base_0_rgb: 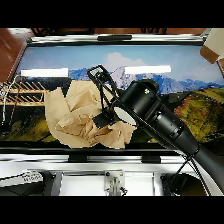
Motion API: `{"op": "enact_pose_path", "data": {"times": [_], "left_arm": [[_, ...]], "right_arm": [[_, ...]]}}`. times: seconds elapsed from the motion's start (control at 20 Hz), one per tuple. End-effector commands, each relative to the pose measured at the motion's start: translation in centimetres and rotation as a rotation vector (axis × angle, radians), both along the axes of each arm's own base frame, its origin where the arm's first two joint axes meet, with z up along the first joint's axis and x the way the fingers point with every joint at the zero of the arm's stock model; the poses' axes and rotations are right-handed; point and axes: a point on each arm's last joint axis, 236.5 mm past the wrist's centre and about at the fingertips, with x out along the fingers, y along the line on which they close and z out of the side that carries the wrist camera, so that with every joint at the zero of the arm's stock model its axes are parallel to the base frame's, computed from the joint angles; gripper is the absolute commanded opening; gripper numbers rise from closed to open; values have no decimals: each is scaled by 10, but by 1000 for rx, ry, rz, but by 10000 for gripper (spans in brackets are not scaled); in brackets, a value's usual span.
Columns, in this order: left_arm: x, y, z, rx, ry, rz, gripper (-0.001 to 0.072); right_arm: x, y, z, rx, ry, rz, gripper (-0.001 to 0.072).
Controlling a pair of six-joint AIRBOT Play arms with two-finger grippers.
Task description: Fold the shirts.
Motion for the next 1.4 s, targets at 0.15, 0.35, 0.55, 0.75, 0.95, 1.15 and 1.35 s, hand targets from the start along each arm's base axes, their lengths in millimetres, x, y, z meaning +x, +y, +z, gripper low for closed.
{"op": "enact_pose_path", "data": {"times": [0.15, 0.35, 0.55, 0.75, 0.95, 1.15, 1.35], "left_arm": [[-3, 2, -5, 3, 18, -7, 146], [-3, 1, -3, 2, 18, -9, 53], [9, -3, 13, 7, -49, 7, 51], [14, -1, 40, 40, -120, 52, 48], [15, -3, 86, 90, -211, 81, 47], [24, -35, 131, 26, -360, 114, 47], [50, -107, 201, -8, -556, -16, 46]], "right_arm": [[0, 0, 0, 0, -1, -1, 73], [1, 0, 0, -2, -2, -1, 74], [5, -4, 1, -15, -21, -7, 73], [19, 1, 8, 0, -92, 15, 73], [27, -4, 11, -19, -130, 0, 74], [49, -6, 23, -21, -236, -10, 73], [64, -26, 25, -27, -242, -125, 74]]}}
